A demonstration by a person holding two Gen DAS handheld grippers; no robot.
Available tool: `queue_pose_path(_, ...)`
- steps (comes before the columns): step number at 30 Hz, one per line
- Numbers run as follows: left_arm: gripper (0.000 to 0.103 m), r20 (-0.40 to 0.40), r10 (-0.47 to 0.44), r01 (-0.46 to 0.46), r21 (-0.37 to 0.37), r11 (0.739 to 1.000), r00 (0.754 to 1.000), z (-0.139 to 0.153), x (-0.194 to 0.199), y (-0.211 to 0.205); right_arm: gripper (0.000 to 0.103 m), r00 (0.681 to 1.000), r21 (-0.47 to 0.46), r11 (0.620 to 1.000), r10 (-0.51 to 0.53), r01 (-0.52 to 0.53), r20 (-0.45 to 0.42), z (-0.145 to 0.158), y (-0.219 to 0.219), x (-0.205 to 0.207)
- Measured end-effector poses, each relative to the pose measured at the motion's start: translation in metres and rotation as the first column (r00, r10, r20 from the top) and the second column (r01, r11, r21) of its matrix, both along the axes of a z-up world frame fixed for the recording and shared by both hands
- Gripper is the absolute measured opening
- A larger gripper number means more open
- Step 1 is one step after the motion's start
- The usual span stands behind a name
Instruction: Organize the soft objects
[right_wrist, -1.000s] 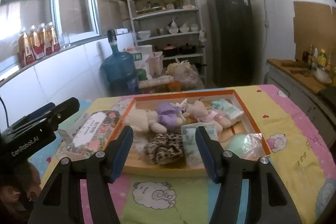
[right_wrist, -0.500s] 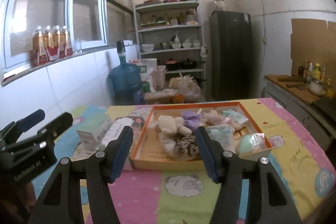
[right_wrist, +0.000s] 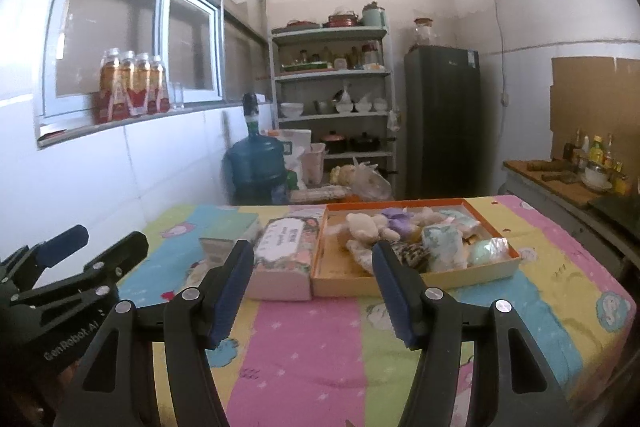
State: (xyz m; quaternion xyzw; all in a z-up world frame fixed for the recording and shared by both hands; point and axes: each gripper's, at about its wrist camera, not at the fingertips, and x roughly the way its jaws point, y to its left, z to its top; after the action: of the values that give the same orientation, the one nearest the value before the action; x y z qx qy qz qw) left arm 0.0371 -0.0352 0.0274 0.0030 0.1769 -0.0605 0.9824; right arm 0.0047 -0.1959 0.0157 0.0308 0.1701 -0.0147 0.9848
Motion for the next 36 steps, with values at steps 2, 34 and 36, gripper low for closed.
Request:
queue_pose_path(2,0.08,-0.001,0.001,-0.001,-0.004,1.0,1.0,-0.001,-0.008,0.003,0.064,1.0,-0.006,1.0,0.005,-0.005,-0.002,-0.001,0.007,-0.008)
queue_pose_path(34,0.079,0.041,0.031,-0.031,-0.016,0.999,0.999,0.002,-0.063,0.012,0.064,0.997,-0.02,1.0,-0.012,0.014,0.073,0.006,0.019,-0.076)
queue_pose_path(36,0.08,0.042,0.033,-0.032,-0.015,0.999,0.999,0.002,-0.063,0.012,0.064,0.997,-0.02,1.0,-0.011,0.012,0.075,0.007,0.019,-0.077)
